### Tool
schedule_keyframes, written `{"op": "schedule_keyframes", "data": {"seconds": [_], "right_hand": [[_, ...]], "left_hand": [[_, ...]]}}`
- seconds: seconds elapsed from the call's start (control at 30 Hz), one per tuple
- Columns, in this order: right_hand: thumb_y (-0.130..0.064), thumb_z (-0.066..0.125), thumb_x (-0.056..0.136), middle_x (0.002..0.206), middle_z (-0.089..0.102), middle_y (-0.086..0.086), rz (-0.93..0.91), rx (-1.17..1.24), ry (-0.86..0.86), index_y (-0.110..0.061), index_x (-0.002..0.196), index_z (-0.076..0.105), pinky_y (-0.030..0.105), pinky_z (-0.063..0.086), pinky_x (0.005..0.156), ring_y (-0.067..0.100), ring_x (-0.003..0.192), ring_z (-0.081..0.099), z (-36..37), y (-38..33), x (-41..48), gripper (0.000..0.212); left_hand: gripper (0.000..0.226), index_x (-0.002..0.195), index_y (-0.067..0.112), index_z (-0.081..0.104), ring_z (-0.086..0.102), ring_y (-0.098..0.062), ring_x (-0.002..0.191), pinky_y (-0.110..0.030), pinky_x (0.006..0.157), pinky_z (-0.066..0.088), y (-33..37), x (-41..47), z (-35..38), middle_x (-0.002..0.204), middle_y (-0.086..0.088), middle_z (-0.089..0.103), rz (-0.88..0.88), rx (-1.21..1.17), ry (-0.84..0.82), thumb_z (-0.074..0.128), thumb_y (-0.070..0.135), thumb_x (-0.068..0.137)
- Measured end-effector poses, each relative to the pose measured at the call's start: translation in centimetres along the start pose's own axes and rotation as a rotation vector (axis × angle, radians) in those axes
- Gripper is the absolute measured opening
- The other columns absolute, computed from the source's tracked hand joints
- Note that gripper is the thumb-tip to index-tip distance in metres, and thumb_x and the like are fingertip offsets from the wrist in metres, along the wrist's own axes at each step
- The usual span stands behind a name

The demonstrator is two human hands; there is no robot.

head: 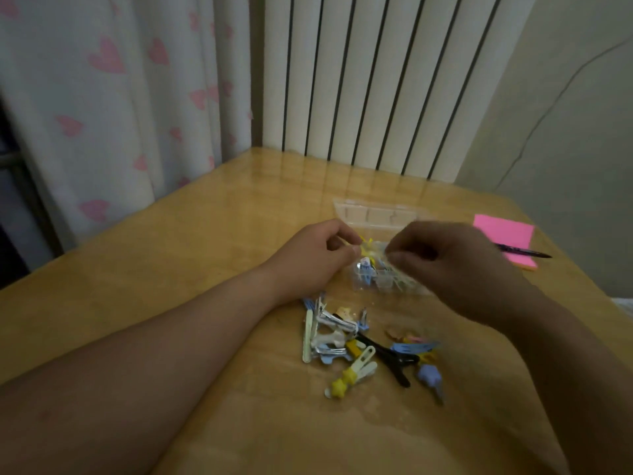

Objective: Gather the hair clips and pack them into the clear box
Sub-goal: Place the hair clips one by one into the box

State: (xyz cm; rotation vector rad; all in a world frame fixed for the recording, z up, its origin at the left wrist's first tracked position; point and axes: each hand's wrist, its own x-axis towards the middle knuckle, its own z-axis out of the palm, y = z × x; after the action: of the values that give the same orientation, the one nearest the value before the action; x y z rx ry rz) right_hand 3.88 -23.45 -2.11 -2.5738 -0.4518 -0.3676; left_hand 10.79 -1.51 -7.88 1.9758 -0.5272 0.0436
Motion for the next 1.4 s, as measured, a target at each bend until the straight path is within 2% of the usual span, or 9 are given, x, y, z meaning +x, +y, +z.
{"op": "schedule_keyframes", "data": {"seconds": [0.17, 0.37, 0.53, 0.7, 0.87, 0.97, 1.1, 1.3, 1.4], "right_hand": [[-0.037, 0.071, 0.096, 0.103, 0.067, -0.023, -0.06, -0.137, -0.448, -0.043, 0.117, 0.072, 0.018, 0.055, 0.08, -0.004, 0.093, 0.063, 1.1, -2.1, -0.9, 0.022], [-0.033, 0.074, 0.094, 0.105, 0.063, -0.02, -0.096, -0.163, -0.497, -0.04, 0.111, 0.071, 0.019, 0.053, 0.083, -0.002, 0.095, 0.06, 1.3, -1.9, -0.8, 0.018], [-0.043, 0.07, 0.096, 0.098, 0.063, -0.016, -0.108, -0.176, -0.417, -0.038, 0.104, 0.07, 0.027, 0.054, 0.079, 0.001, 0.089, 0.059, 1.9, -1.9, -0.7, 0.01], [-0.033, 0.06, 0.103, 0.1, 0.056, -0.012, -0.142, -0.179, -0.327, -0.031, 0.092, 0.065, 0.022, 0.046, 0.076, 0.005, 0.087, 0.056, 2.4, -2.1, -0.6, 0.013], [-0.029, 0.053, 0.108, 0.082, 0.075, 0.001, 0.116, 0.221, -0.122, -0.022, 0.093, 0.069, 0.019, 0.052, 0.062, 0.012, 0.072, 0.069, 1.2, -1.2, -0.1, 0.023], [-0.023, 0.055, 0.108, 0.086, 0.077, 0.011, 0.261, 0.424, -0.104, -0.014, 0.102, 0.07, 0.033, 0.062, 0.068, 0.027, 0.077, 0.074, 0.5, -0.3, 0.0, 0.019], [-0.012, 0.055, 0.107, 0.085, 0.076, 0.017, 0.316, 0.583, -0.054, -0.006, 0.108, 0.07, 0.033, 0.065, 0.071, 0.029, 0.077, 0.074, 0.2, 0.7, 0.1, 0.015], [-0.019, 0.062, 0.104, 0.089, 0.075, -0.002, 0.266, 0.389, 0.237, -0.021, 0.102, 0.074, 0.026, 0.057, 0.068, 0.006, 0.076, 0.069, 1.0, 1.8, 1.3, 0.013], [-0.022, 0.066, 0.102, 0.089, 0.075, -0.008, 0.253, 0.27, 0.25, -0.024, 0.097, 0.076, 0.025, 0.053, 0.074, 0.004, 0.085, 0.068, 1.6, 2.1, 1.9, 0.012]], "left_hand": [[0.013, 0.113, 0.025, 0.072, 0.057, -0.008, 0.075, -0.029, 0.072, 0.049, 0.1, 0.1, 0.0, 0.086, 0.004, 0.063, 0.007, -0.004, 0.004, 0.067, 0.03, 0.102], [0.013, 0.113, 0.026, 0.072, 0.056, -0.009, 0.074, -0.029, 0.07, 0.048, 0.0, 0.0, 0.0, 0.086, 0.002, 0.063, 0.011, -0.002, 0.0, 0.066, 0.031, 0.102], [0.012, 0.112, 0.027, 0.072, 0.057, -0.007, 0.073, -0.027, 0.07, 0.049, -0.2, 0.2, 0.0, 0.087, 0.004, 0.065, 0.013, -0.003, 0.004, 0.067, 0.031, 0.102], [0.013, 0.113, 0.026, 0.072, 0.059, -0.007, 0.077, -0.033, 0.075, 0.051, 0.0, 0.0, 0.0, 0.089, 0.002, 0.067, 0.024, 0.0, 0.005, 0.067, 0.03, 0.101], [0.012, 0.112, 0.029, 0.071, 0.061, -0.009, 0.078, -0.036, 0.074, 0.053, 0.1, -0.1, -0.1, 0.094, -0.006, 0.07, 0.022, 0.008, 0.0, 0.066, 0.034, 0.102], [0.011, 0.111, 0.031, 0.07, 0.059, -0.006, 0.075, -0.029, 0.072, 0.051, 0.0, 0.0, 0.0, 0.091, 0.001, 0.068, 0.024, 0.022, 0.01, 0.066, 0.036, 0.102], [0.01, 0.11, 0.032, 0.07, 0.056, -0.007, 0.072, -0.027, 0.068, 0.047, 0.0, 0.0, 0.0, 0.089, -0.003, 0.068, 0.023, 0.03, 0.006, 0.066, 0.036, 0.102], [0.01, 0.111, 0.031, 0.07, 0.055, -0.011, 0.073, -0.03, 0.068, 0.046, -0.2, 0.0, 0.1, 0.095, -0.011, 0.068, 0.025, 0.025, -0.001, 0.065, 0.035, 0.103], [0.01, 0.111, 0.031, 0.07, 0.054, -0.01, 0.072, -0.03, 0.067, 0.046, -0.3, 0.1, 0.2, 0.094, -0.011, 0.067, 0.03, 0.019, 0.001, 0.065, 0.035, 0.103]]}}
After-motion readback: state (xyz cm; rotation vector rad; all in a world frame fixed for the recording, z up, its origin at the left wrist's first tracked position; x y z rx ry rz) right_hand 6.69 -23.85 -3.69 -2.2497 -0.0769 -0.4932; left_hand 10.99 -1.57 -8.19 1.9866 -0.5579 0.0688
